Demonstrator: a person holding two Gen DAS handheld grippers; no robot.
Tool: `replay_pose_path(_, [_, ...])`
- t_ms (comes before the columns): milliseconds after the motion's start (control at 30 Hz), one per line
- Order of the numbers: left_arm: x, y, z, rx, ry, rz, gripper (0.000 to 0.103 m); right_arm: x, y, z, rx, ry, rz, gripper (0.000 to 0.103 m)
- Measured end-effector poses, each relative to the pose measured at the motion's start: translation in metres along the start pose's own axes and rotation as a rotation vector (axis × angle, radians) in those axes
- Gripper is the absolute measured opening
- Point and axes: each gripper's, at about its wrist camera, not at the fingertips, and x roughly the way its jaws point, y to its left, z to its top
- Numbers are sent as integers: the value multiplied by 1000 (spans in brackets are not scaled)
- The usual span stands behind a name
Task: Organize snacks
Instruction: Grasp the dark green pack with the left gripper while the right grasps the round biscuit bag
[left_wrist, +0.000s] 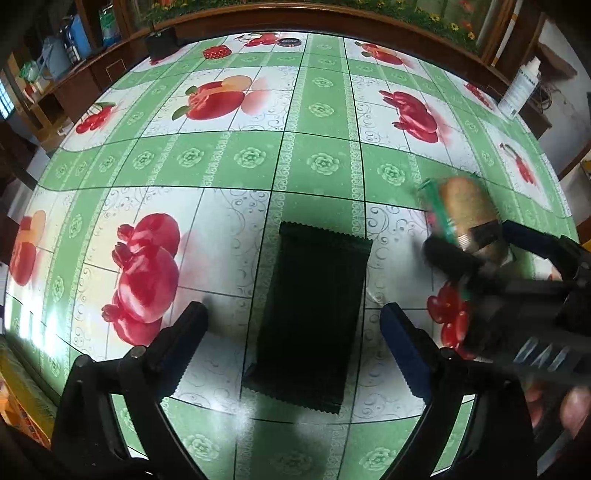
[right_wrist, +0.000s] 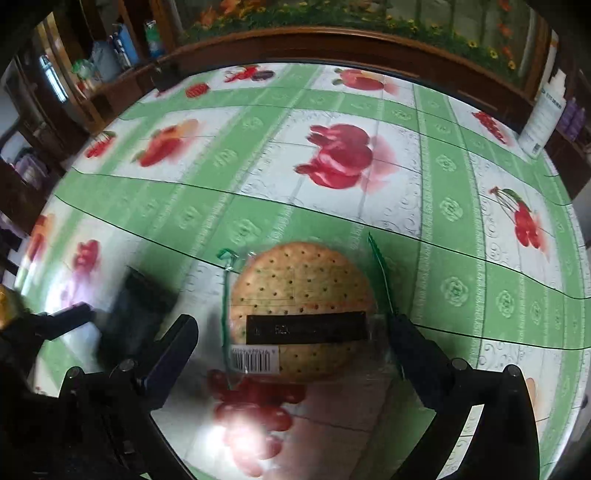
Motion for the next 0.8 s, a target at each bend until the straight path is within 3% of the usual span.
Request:
replay_pose_path(67, [0, 0, 2, -1, -10, -4, 95, -1, -10, -1, 31, -11, 16, 98])
replay_pose_path(167, [1, -2, 6, 9, -28, -4, 94, -3, -8, -8, -35, -26, -39, 86])
replay_pose_path(233, [-1, -3, 7, 22, -51, -10, 83, -9, -15, -12, -10, -30, -13, 84])
replay_pose_path(300, [-8, -1, 7, 22, -67, -16, 48, -14, -19, -15, 2, -35, -2, 81])
replay_pose_path(467, [-13, 5, -1, 29, -55, -22, 46, -28, -18, -21, 14, -44, 32, 71])
replay_pose_path(800, [-30, 18, -41, 26, -47, -55, 46, -47, -5, -59, -14, -30, 59, 69])
